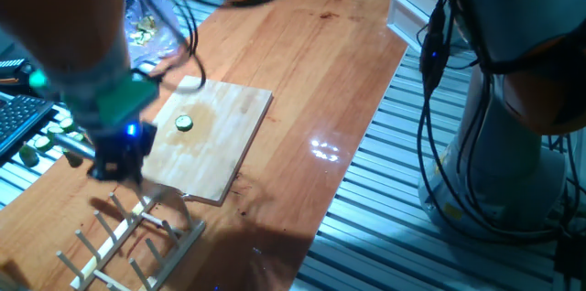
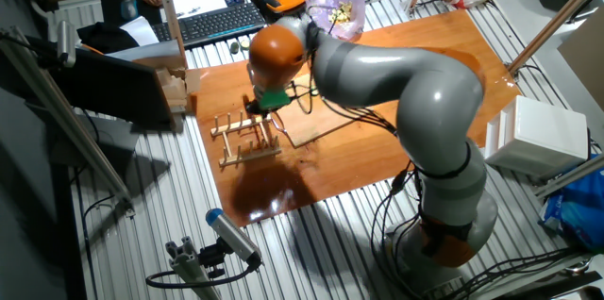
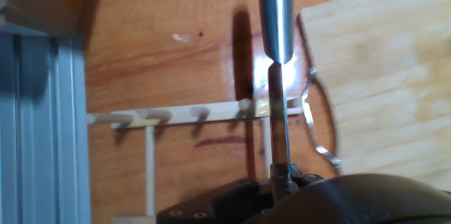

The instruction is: Chop the cucumber into shreds

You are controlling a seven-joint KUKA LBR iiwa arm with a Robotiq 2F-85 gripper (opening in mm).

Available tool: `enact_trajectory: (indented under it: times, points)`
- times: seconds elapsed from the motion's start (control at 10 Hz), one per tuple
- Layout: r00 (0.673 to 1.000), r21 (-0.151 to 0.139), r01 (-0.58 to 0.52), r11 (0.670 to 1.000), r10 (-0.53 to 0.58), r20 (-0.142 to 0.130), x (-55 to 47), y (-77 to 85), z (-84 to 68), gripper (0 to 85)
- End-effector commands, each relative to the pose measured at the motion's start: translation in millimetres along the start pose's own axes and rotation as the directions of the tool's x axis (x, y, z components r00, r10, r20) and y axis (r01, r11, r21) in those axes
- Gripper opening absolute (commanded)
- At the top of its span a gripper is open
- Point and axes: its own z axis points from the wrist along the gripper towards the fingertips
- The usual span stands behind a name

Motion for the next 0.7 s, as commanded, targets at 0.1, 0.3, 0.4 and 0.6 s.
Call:
enact_trajectory:
  times: [0.1,0.3,0.4,0.6]
  points:
    - [0.999,0.009,0.036,0.999,-0.036,-0.018,-13.1,-22.4,-70.1,0.0]
    - [0.996,0.049,0.086,0.995,-0.085,-0.016,-24.1,-55.1,-71.0,0.0]
    - [0.995,0.057,0.103,0.993,-0.103,-0.005,-28.6,-74.1,-65.4,0.0]
    - [0.997,0.092,0.082,0.992,-0.081,-0.01,-36.7,-108.7,-51.9,0.0]
